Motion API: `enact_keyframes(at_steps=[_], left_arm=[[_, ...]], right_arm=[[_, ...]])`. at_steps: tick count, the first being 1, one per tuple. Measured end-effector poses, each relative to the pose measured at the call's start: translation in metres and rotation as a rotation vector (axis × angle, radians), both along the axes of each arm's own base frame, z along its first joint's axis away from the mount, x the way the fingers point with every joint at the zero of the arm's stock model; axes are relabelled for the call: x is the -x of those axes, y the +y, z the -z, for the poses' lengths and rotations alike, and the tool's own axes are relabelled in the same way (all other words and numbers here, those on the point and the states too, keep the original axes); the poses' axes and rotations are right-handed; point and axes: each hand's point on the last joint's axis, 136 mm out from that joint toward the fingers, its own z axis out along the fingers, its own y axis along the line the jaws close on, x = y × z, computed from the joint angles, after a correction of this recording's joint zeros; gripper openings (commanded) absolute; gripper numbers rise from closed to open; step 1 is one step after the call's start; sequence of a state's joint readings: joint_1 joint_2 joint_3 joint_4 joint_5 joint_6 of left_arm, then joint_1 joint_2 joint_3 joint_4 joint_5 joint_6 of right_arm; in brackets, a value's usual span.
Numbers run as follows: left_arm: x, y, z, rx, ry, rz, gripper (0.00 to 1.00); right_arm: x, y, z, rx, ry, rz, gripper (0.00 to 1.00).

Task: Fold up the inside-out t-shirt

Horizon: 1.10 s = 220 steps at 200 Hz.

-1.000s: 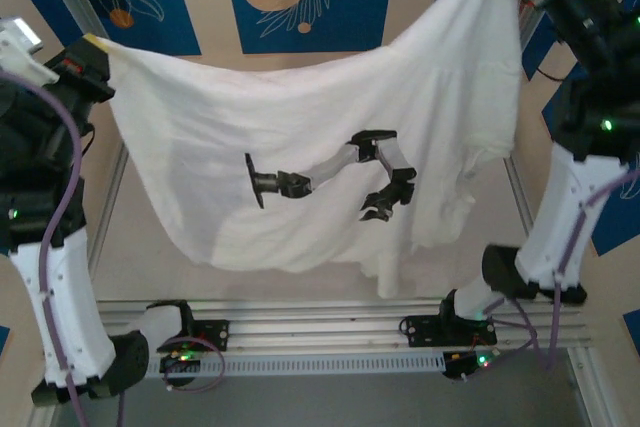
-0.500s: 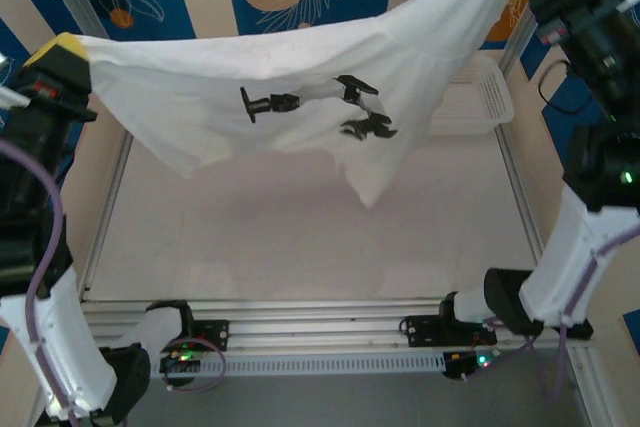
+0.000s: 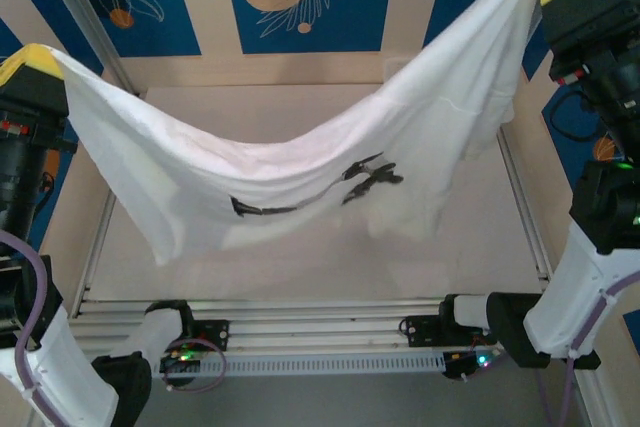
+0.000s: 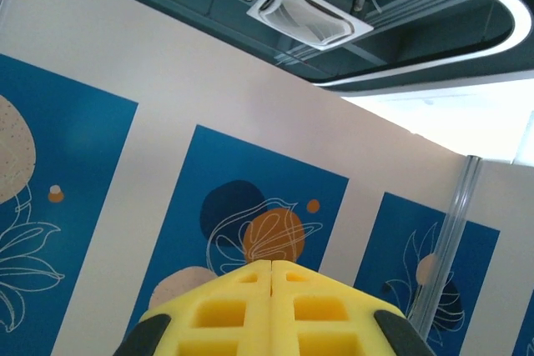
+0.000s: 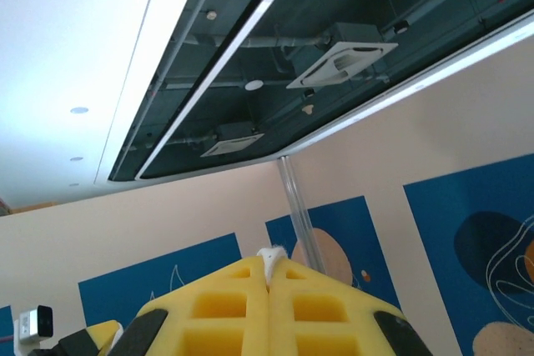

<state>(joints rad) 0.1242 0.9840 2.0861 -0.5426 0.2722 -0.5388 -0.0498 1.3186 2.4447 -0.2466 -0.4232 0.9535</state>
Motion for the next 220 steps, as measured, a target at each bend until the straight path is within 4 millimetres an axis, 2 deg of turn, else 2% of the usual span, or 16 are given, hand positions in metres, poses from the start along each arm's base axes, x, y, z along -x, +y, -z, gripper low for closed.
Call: enact_keyframes(at_steps=[28,42,56,76,84,98,108,123,136,144,162,180,195,205,212,220], left_arm=[[-0.025,0.007,0.015,-0.006,0.045,-0.028,0.00],[-0.050,0.012,0.029,0.001,0.088,-0.042,0.00],[-0.087,0.018,0.046,0.005,0.141,-0.054,0.00],[-0.153,0.026,0.068,0.009,0.215,-0.055,0.00],[-0.177,0.029,0.075,0.006,0.232,-0.056,0.00],[-0.222,0.035,0.098,0.006,0.302,-0.058,0.00],[-0.244,0.038,0.111,0.006,0.344,-0.058,0.00],[-0.257,0.039,0.110,-0.003,0.354,-0.061,0.00],[-0.248,0.038,0.091,-0.018,0.315,-0.064,0.00],[-0.235,0.036,0.073,-0.026,0.272,-0.063,0.00],[-0.195,0.030,0.036,-0.054,0.160,-0.068,0.00],[-0.158,0.023,0.020,-0.087,0.086,-0.064,0.00],[-0.143,0.017,0.032,-0.116,0.078,-0.053,0.00],[-0.142,0.014,0.050,-0.130,0.090,-0.039,0.00],[-0.148,0.013,0.071,-0.134,0.116,-0.024,0.00],[-0.162,0.013,0.106,-0.129,0.171,-0.009,0.00]], right_arm=[[-0.038,0.007,0.009,0.017,0.040,-0.027,0.00],[-0.067,0.015,0.014,0.035,0.055,-0.037,0.00],[-0.101,0.024,0.018,0.052,0.062,-0.049,0.00],[-0.164,0.035,0.029,0.058,0.071,-0.066,0.00],[-0.194,0.038,0.039,0.050,0.085,-0.070,0.00],[-0.244,0.040,0.060,0.020,0.130,-0.072,0.00],[-0.277,0.040,0.079,-0.007,0.183,-0.063,0.00],[-0.305,0.042,0.098,-0.027,0.242,-0.036,0.00],[-0.308,0.046,0.101,-0.029,0.244,-0.029,0.00],[-0.300,0.050,0.094,-0.028,0.224,-0.037,0.00],[-0.268,0.055,0.072,-0.029,0.169,-0.061,0.00],[-0.226,0.054,0.049,-0.017,0.113,-0.090,0.00],[-0.200,0.057,0.043,0.019,0.098,-0.125,0.00],[-0.194,0.064,0.054,0.064,0.127,-0.157,0.00],[-0.196,0.070,0.068,0.097,0.164,-0.180,0.00],[-0.202,0.078,0.091,0.133,0.218,-0.207,0.00]])
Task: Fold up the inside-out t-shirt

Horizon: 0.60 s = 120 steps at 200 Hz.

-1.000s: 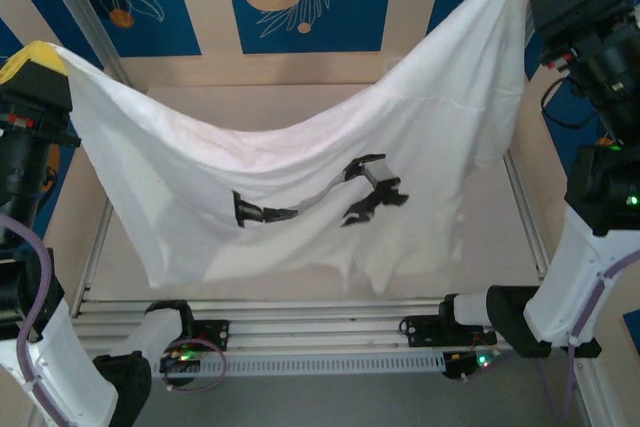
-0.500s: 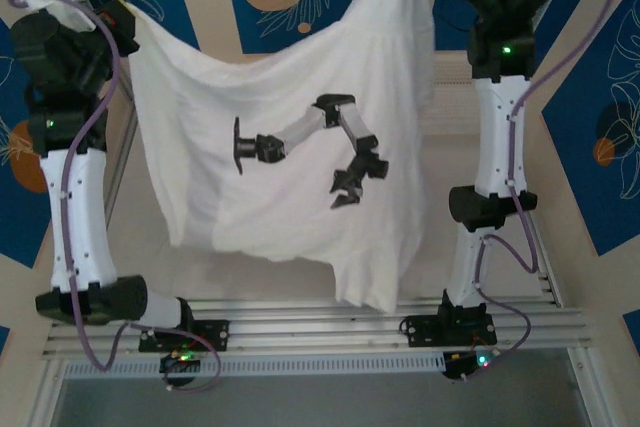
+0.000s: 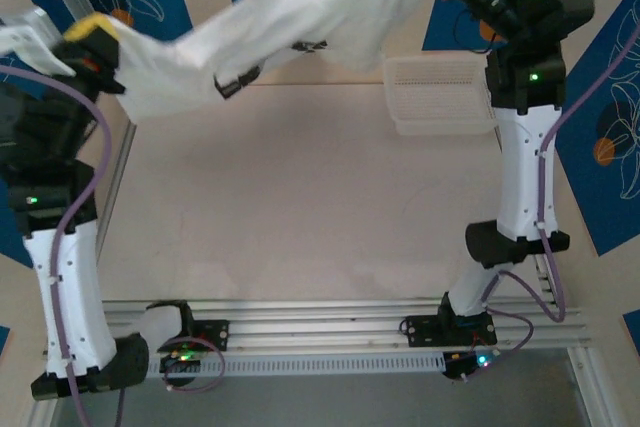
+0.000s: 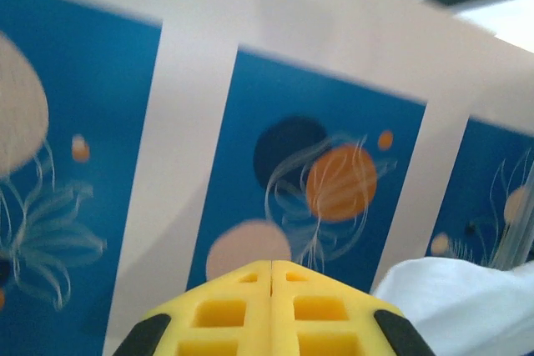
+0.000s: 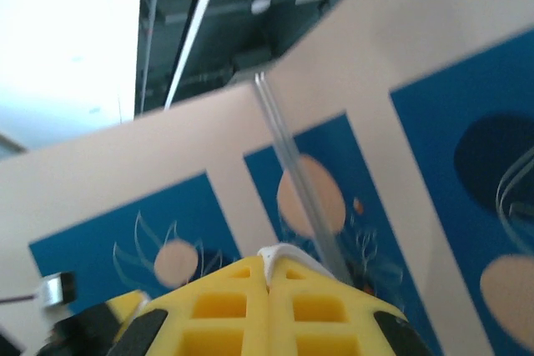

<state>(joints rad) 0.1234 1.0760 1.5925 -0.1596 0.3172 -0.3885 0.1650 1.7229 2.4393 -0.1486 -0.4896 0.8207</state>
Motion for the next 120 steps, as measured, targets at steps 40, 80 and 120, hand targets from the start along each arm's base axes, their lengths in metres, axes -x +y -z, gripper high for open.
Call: enact_keyframes(at_steps=[40,80,120], left_arm=[[-0.077,0.009,0.302,0.231,0.637,0.001,0.00],[-0.021,0.000,0.478,0.407,1.047,-0.054,0.00],[-0.010,0.004,0.469,0.432,0.982,-0.090,0.00]], right_arm=[[-0.061,0.043,0.256,0.185,0.469,-0.086,0.00],[-0.024,0.032,0.530,0.315,1.045,-0.066,0.00],[-0.027,0.033,0.509,0.293,0.935,-0.055,0.00]])
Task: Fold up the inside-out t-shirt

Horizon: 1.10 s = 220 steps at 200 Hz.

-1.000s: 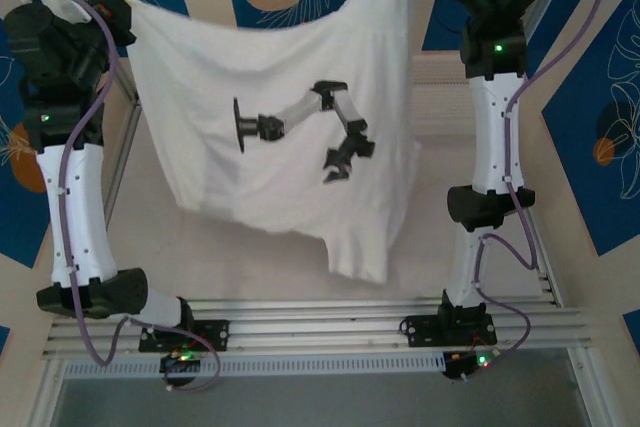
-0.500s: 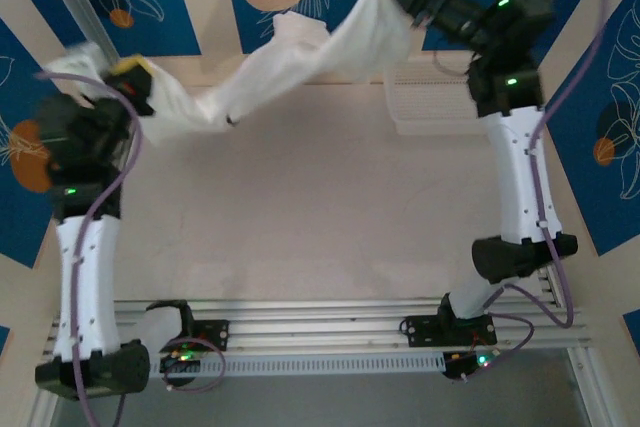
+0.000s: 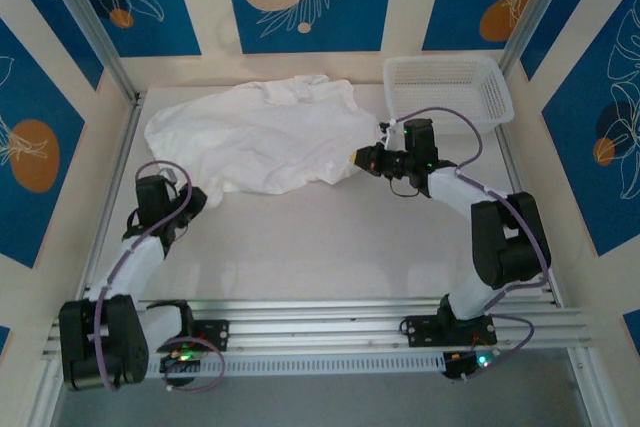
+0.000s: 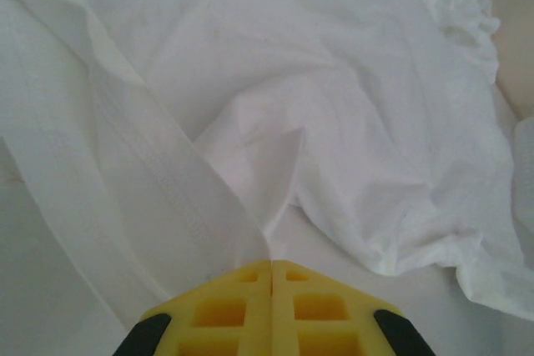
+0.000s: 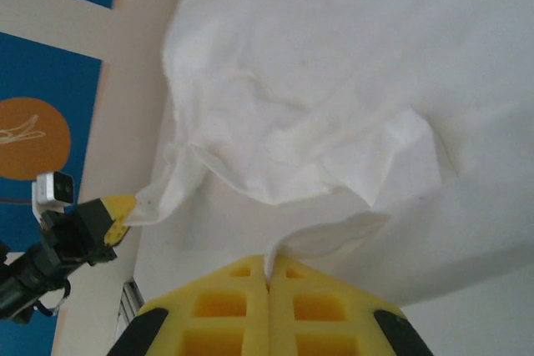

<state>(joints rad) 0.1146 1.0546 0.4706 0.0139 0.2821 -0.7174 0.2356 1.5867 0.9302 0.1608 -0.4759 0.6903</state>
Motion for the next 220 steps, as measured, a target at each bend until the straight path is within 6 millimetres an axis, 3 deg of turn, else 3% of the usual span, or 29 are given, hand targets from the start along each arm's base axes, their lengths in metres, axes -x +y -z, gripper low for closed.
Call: enact_keyframes(at_steps=[31,55,76,90,100,107,125,146,175,196,220], left_arm=[[0.020,0.011,-0.030,-0.035,-0.081,-0.082,0.00],[0.048,0.019,-0.060,-0.049,-0.164,-0.161,0.08],[0.068,0.017,-0.067,-0.019,-0.201,-0.197,0.13],[0.086,0.021,-0.052,0.004,-0.179,-0.246,0.28],[0.103,0.026,-0.041,-0.002,-0.167,-0.289,0.41],[0.113,0.030,-0.038,-0.005,-0.169,-0.320,0.43],[0.127,0.039,-0.047,-0.022,-0.196,-0.373,0.45],[0.124,0.040,-0.058,-0.036,-0.233,-0.370,0.48],[0.103,0.035,-0.078,-0.030,-0.289,-0.328,0.47],[0.075,0.027,-0.073,-0.044,-0.171,-0.257,0.41],[0.040,0.016,-0.063,-0.064,-0.066,-0.161,0.40]], right_arm=[[0.012,-0.015,-0.045,0.014,-0.125,0.083,0.00],[0.059,-0.056,-0.067,0.039,-0.211,0.242,0.00],[0.103,-0.095,-0.055,0.052,-0.242,0.389,0.00],[0.131,-0.117,-0.029,0.078,-0.210,0.475,0.17],[0.149,-0.129,-0.011,0.093,-0.180,0.532,0.44],[0.161,-0.137,-0.002,0.097,-0.174,0.566,0.56],[0.182,-0.146,0.004,0.077,-0.193,0.613,0.64],[0.181,-0.145,0.005,0.079,-0.154,0.612,0.65],[0.161,-0.143,-0.001,0.066,-0.156,0.619,0.74],[0.139,-0.142,-0.020,0.047,-0.203,0.623,0.81],[0.120,-0.147,-0.057,0.009,-0.274,0.656,0.88]])
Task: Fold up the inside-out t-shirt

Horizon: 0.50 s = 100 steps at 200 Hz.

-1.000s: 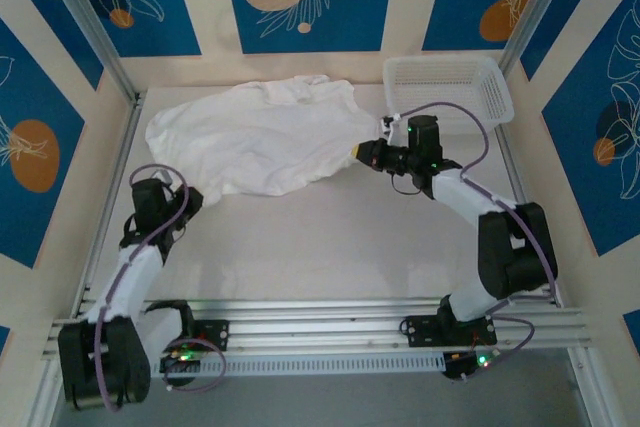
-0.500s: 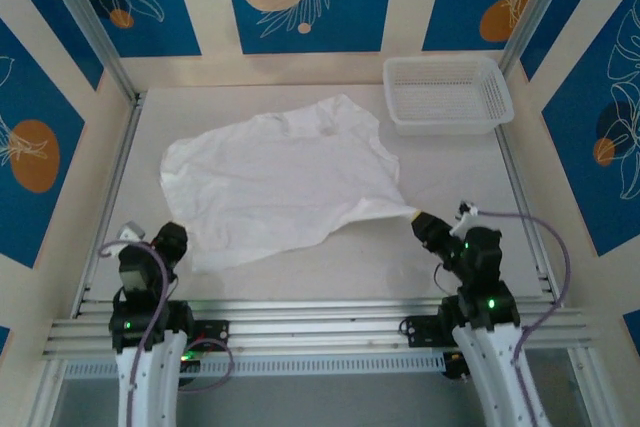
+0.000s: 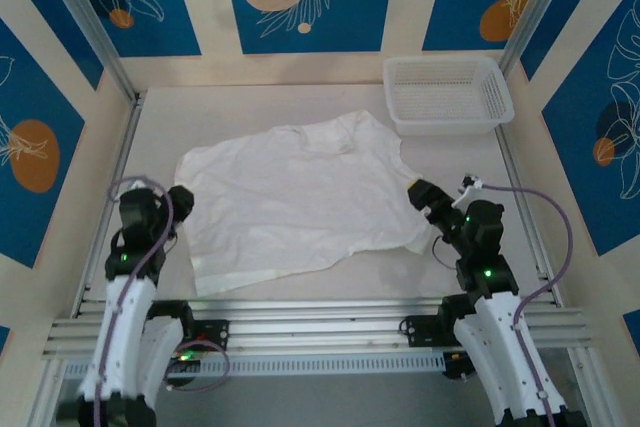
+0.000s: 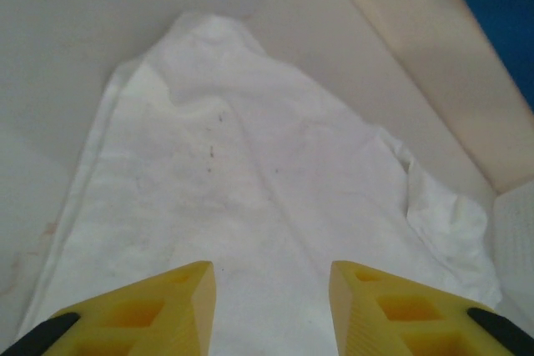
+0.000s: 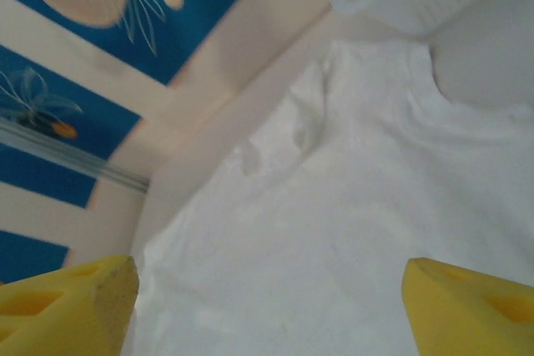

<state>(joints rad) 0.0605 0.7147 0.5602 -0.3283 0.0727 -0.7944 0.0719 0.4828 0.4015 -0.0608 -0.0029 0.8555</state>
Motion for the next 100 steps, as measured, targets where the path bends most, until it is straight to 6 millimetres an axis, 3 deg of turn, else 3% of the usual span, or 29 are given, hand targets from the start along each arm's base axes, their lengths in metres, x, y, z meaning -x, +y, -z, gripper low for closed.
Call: enact_keyframes(at_steps=[19,38,50,59,74,81,87,100], left_arm=[[-0.018,-0.007,0.012,-0.022,0.076,0.050,0.35],[-0.041,-0.013,0.024,-0.034,0.162,0.083,0.29],[-0.061,-0.018,0.033,-0.038,0.215,0.102,0.23],[-0.076,-0.023,0.041,-0.046,0.251,0.122,0.19],[-0.099,-0.031,0.058,-0.049,0.314,0.134,0.11],[-0.109,-0.031,0.066,-0.055,0.341,0.130,0.09],[-0.116,-0.031,0.071,-0.062,0.363,0.126,0.05],[-0.133,-0.028,0.085,-0.075,0.411,0.099,0.01]], right_arm=[[-0.002,-0.012,-0.035,-0.039,-0.074,0.050,0.93],[0.003,-0.022,-0.064,-0.072,-0.121,0.092,0.90],[0.002,-0.023,-0.075,-0.071,-0.111,0.086,0.81],[-0.003,-0.018,-0.076,-0.067,-0.070,0.058,0.68],[-0.028,-0.001,-0.063,-0.022,0.069,-0.036,0.47],[-0.042,0.007,-0.052,0.003,0.142,-0.079,0.32],[-0.055,0.017,-0.035,0.027,0.219,-0.119,0.23],[-0.077,0.035,0.005,0.071,0.363,-0.194,0.14]])
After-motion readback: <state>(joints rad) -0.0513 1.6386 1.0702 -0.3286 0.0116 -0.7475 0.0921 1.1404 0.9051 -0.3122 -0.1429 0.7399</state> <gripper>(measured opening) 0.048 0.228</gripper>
